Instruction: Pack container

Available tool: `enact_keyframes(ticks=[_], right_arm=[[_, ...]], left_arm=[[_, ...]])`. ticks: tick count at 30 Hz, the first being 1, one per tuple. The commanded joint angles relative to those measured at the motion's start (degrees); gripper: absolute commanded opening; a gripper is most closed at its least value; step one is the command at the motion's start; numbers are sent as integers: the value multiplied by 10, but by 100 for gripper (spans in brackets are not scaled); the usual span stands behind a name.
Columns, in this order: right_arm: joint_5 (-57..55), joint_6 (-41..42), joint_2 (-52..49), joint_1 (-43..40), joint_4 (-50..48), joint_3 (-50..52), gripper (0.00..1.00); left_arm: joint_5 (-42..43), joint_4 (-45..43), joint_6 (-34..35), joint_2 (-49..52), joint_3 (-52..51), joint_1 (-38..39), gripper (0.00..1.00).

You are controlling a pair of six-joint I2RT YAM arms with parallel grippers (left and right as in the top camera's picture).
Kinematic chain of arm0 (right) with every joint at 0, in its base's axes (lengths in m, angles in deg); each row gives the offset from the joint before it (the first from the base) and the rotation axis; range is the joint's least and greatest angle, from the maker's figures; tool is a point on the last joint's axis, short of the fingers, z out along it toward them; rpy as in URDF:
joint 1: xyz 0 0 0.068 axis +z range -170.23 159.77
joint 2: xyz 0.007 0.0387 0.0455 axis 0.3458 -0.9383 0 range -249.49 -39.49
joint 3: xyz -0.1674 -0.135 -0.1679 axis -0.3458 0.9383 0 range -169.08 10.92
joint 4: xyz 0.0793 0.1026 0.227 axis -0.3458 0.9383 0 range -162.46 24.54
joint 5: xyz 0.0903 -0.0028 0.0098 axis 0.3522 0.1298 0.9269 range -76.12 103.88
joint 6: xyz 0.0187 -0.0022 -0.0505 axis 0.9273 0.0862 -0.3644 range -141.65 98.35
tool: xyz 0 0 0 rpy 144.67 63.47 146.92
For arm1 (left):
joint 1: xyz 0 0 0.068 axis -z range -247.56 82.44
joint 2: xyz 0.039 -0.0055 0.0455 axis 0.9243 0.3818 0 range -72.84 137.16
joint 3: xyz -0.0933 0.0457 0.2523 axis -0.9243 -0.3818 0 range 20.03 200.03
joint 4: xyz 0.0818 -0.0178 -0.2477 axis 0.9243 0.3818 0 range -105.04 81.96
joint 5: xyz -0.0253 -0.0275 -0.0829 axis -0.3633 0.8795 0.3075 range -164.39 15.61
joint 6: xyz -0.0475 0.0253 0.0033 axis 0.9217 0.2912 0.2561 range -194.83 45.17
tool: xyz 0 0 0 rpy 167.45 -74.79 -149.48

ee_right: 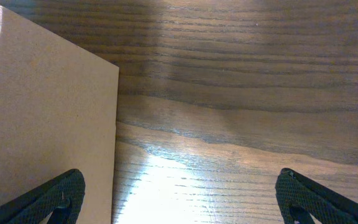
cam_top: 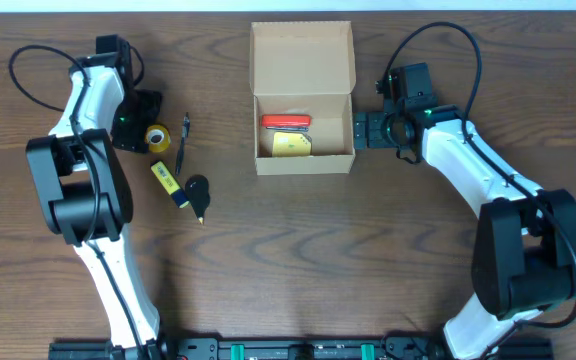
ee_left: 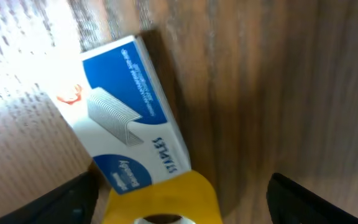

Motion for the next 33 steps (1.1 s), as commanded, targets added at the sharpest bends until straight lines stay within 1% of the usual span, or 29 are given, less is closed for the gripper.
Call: enact_keyframes(ticks=[1,5,8,13,16,22,25,29,33], right_arm=[[2,6,0,-3,0,0,99],[2,6,0,-3,0,0,99],[2,6,0,-3,0,0,99],[2,6,0,-3,0,0,99],[2,6,0,-3,0,0,99],[2,6,0,-3,0,0,99],[2,6,0,-3,0,0,99],[2,6,0,-3,0,0,99],[2,6,0,-3,0,0,99]], left_arm=[[8,1,3,13,4,3,88],[9,2,3,13,4,4,86],[11,2,4,13,4,5,73],[18,2,3,13,4,5,59],[27,2,3,13,4,5,48],[57,1,-3,13,4,4,36],[76,2,-3,9,5,3,23],[62,2,-3,-16,10,1,7],[-8,13,-3,-53,30,1,6]])
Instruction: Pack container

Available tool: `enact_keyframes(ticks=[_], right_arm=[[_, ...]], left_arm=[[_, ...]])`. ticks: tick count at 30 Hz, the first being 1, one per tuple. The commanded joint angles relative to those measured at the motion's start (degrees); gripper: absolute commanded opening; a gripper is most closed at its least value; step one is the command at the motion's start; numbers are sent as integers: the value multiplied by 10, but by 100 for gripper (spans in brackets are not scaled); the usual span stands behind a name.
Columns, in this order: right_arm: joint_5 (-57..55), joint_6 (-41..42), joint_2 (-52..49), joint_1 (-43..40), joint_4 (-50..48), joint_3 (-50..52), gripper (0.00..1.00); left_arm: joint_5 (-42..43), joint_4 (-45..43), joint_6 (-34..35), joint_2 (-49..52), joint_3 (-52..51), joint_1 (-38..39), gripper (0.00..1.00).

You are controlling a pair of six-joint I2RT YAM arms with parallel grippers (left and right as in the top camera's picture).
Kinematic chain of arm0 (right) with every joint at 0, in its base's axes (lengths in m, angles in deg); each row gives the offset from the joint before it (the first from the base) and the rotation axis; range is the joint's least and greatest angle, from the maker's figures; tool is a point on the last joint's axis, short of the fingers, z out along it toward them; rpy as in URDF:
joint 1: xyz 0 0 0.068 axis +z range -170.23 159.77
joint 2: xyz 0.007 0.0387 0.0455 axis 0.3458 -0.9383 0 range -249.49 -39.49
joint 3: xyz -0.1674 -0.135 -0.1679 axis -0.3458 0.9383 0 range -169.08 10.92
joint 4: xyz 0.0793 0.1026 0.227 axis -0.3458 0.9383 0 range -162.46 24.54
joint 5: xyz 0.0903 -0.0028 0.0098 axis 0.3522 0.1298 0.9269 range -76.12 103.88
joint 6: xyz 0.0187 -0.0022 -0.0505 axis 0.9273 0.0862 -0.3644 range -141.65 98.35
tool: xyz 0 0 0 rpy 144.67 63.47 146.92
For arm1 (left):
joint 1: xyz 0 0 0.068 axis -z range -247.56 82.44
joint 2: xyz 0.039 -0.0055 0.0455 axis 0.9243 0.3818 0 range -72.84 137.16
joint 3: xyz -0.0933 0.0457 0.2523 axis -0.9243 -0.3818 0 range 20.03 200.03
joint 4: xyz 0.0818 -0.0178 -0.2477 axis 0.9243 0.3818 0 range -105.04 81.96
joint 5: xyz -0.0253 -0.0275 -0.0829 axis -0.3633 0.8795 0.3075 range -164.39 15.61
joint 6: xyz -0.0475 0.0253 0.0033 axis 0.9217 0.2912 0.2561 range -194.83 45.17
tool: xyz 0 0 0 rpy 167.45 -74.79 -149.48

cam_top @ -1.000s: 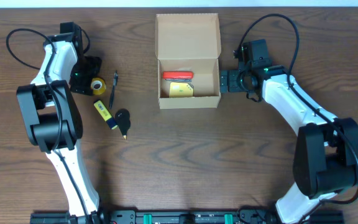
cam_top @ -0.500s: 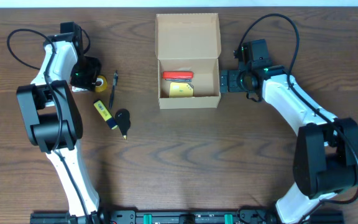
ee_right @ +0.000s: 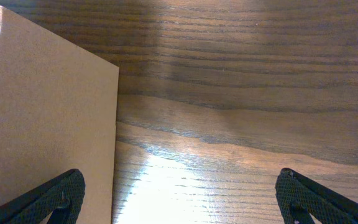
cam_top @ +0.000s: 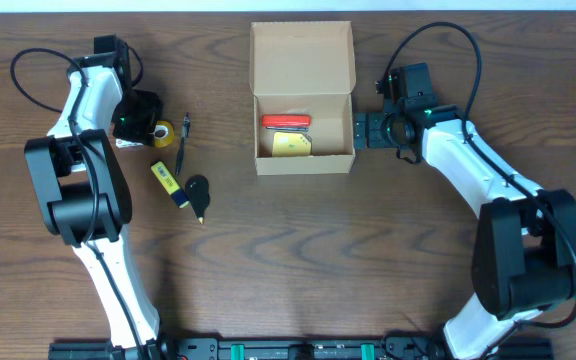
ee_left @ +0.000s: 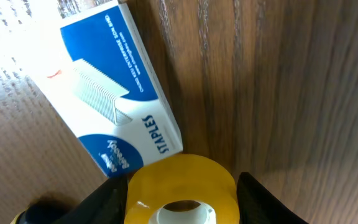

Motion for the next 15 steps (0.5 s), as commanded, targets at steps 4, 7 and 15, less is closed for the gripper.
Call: enact_keyframes(ticks=[4,7,15], right_arm=[[2,6,0,-3,0,0,99],[2,6,0,-3,0,0,99],[2,6,0,-3,0,0,99]], left_arm=[[-86,10,-35,-82,53,7,6],[-90,9,-71,-100,73,16,6],[-79,-74,-274,-104,145,81,6]])
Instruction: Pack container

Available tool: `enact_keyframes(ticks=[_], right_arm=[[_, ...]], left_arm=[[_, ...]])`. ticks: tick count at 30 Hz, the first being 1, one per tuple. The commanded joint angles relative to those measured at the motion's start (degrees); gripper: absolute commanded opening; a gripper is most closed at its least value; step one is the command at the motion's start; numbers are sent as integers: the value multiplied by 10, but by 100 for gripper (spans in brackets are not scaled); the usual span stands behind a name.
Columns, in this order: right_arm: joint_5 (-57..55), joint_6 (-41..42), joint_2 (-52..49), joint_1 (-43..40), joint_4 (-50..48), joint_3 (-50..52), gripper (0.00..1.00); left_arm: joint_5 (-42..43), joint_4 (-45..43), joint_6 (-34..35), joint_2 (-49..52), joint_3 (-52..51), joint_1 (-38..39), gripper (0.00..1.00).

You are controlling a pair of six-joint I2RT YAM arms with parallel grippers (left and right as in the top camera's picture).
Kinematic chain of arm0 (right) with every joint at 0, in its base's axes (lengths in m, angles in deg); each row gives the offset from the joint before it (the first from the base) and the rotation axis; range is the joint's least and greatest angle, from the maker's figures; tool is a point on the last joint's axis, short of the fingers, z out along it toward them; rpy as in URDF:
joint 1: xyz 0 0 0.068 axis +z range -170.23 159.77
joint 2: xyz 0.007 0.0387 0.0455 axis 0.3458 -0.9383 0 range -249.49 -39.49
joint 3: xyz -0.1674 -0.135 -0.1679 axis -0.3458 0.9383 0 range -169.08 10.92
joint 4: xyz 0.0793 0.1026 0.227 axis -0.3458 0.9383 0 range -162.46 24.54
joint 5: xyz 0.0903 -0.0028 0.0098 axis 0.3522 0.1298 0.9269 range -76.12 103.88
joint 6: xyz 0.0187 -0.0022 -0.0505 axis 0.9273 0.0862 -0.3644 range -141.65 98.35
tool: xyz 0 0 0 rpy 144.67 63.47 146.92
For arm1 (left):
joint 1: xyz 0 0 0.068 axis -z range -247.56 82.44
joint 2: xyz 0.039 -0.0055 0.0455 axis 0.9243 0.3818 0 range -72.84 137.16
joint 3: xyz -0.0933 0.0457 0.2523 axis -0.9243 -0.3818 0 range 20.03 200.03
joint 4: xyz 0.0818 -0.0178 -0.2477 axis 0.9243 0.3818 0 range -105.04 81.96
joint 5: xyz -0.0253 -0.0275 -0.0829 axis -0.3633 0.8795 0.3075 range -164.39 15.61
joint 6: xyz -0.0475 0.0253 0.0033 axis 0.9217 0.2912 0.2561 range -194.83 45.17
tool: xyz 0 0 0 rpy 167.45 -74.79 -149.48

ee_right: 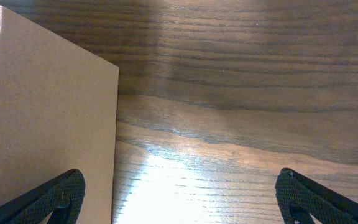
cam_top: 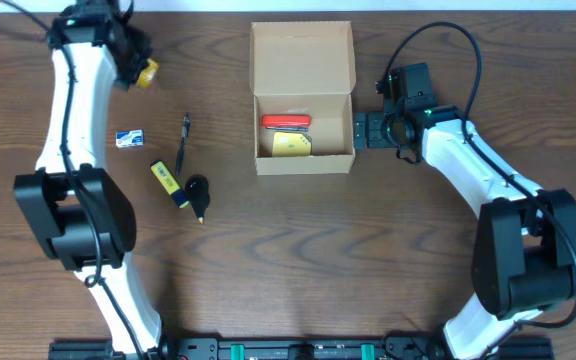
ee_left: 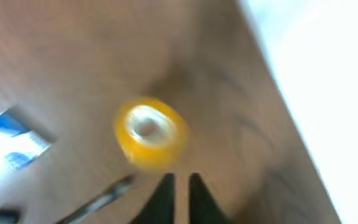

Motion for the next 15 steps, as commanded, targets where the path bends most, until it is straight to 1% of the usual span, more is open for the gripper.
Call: enact_keyframes(ticks=[1,5,8,10,12,15], right_arm=[[2,6,0,-3,0,0,99],[2,6,0,-3,0,0,99],[2,6,0,-3,0,0,99],[2,6,0,-3,0,0,99],[2,6,0,-3,0,0,99],[2,6,0,-3,0,0,99]], left_arm=[[-1,-27,-135,-1,27,31,6],[50,-59,-245,-1,43,60,6],[82,-54,-284,-1,45,77,6],[72,-25,-308,-1,45,85,6],[37,-3,-296,-1,44,85,6],[-14,5,-251,-1,44,81,6]])
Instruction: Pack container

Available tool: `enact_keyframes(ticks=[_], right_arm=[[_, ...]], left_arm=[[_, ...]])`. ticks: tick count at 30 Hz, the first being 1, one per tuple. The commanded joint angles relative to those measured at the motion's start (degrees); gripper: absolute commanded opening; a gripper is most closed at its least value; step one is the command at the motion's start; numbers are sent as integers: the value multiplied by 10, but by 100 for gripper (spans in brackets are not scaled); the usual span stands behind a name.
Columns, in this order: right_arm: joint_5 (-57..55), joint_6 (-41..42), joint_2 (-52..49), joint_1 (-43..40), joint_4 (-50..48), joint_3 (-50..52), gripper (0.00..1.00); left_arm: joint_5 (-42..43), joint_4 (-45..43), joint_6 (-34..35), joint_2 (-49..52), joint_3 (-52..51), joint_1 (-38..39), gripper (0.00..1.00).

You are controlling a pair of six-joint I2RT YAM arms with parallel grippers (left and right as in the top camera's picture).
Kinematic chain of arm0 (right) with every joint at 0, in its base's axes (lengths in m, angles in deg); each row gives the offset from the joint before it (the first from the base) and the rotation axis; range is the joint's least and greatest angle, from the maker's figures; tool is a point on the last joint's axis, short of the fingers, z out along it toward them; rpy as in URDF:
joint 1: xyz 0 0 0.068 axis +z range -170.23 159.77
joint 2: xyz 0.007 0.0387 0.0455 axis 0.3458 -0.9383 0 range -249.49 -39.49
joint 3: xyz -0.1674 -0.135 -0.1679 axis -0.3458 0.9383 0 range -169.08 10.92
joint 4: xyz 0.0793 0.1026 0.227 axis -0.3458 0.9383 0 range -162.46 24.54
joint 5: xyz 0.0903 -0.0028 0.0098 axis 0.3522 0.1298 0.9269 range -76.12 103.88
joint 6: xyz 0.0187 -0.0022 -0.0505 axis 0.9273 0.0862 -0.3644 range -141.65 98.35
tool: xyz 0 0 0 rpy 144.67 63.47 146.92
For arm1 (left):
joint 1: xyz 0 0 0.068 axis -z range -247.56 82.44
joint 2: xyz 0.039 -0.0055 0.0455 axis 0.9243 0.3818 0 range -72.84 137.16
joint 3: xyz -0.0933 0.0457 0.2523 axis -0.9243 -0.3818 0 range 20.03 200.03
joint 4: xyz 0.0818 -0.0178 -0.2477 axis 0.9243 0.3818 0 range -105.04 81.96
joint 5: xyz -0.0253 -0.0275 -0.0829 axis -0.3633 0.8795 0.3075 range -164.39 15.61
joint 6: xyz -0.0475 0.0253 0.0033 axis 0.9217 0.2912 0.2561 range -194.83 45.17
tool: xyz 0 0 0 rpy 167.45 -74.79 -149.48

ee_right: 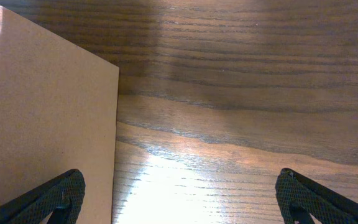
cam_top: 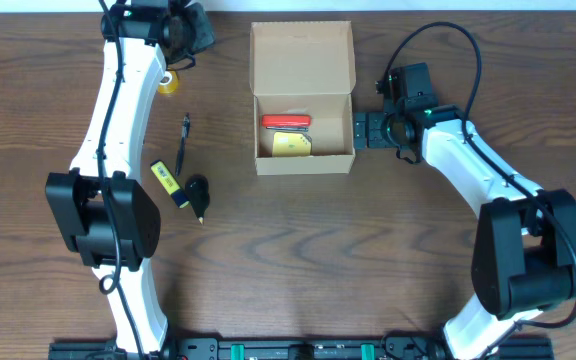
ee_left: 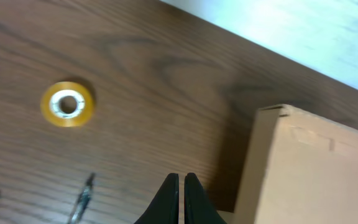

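Note:
The open cardboard box [cam_top: 303, 158] holds a red item [cam_top: 285, 122] and a yellow item [cam_top: 290, 144]. My left gripper [cam_top: 190, 32] is shut on nothing near the back edge, just left of the box's lid; its fingertips [ee_left: 173, 186] meet in the left wrist view. A yellow tape roll [cam_top: 171, 82] lies loose on the table, also the tape roll [ee_left: 68, 104]. My right gripper [cam_top: 361, 130] is open against the box's right wall [ee_right: 48, 118], one finger over the wall.
Left of the box lie a pen [cam_top: 183, 140], a yellow and black stick [cam_top: 168, 183] and a small black item [cam_top: 197, 195]. The left arm [cam_top: 118, 120] crosses the table's left side. The table's far edge [ee_left: 278, 37] is close to the left gripper.
My left gripper has moved right along the back edge, from the far left corner to beside the box lid. The tape roll lies a little further right. The right arm is unchanged.
My left gripper was open over the tape roll beside a staples box, then its fingers stood round the roll. Then it was shut and empty at the back left corner, the roll loose nearby. Now it is by the box lid, and the roll lies further back.

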Motion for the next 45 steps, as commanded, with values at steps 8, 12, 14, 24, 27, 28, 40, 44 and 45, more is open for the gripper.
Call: enact_keyframes(ticks=[8,12,14,24,27,28,40,44,45], right_arm=[[2,6,0,-3,0,0,99],[2,6,0,-3,0,0,99],[2,6,0,-3,0,0,99],[2,6,0,-3,0,0,99],[2,6,0,-3,0,0,99],[2,6,0,-3,0,0,99],[2,6,0,-3,0,0,99],[2,6,0,-3,0,0,99],[2,6,0,-3,0,0,99]], left_arm=[[-81,-64,26,-1,10,-12,6],[-67,-83,42,-1,10,-12,99],[-57,-84,42,-1,10,-12,95],[-160,-77,205,21,9,-13,96],[-169,-77,272,42,9,-17,96],[-169,-75,296,52,9,-19,96],[-137,-14,363,112,11,-69,96],[-114,-11,300,112,11,-87,96],[-107,-12,274,112,11,-90,96]])
